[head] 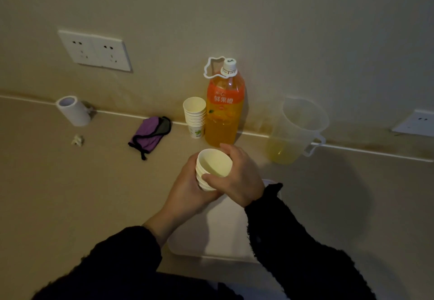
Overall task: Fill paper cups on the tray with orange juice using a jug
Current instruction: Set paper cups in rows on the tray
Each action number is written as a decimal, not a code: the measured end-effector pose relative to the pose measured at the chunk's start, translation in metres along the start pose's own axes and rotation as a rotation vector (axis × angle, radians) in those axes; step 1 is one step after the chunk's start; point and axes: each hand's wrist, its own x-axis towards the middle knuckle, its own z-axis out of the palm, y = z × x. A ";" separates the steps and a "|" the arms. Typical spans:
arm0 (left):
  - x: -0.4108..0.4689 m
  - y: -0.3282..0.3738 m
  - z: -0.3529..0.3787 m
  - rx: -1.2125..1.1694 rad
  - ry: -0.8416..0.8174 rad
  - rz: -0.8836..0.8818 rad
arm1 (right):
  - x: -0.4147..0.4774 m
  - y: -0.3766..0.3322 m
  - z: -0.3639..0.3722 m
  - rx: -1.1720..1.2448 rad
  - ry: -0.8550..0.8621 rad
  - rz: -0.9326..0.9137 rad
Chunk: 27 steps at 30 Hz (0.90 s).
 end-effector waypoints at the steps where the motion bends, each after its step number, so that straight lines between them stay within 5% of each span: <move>1: -0.003 0.001 0.001 -0.007 -0.001 -0.014 | -0.001 -0.001 0.001 0.007 -0.010 0.016; 12: -0.013 -0.024 -0.002 0.141 0.011 -0.021 | 0.000 -0.002 -0.003 0.094 -0.051 0.222; 20: -0.003 -0.046 -0.028 0.159 0.120 -0.075 | 0.034 0.013 -0.036 0.519 0.116 0.388; 23: 0.000 -0.053 -0.041 0.126 0.230 -0.104 | 0.043 0.033 -0.020 0.313 0.116 0.346; 27: -0.002 -0.060 -0.059 0.090 0.321 -0.134 | 0.037 0.051 0.041 -0.039 -0.159 0.276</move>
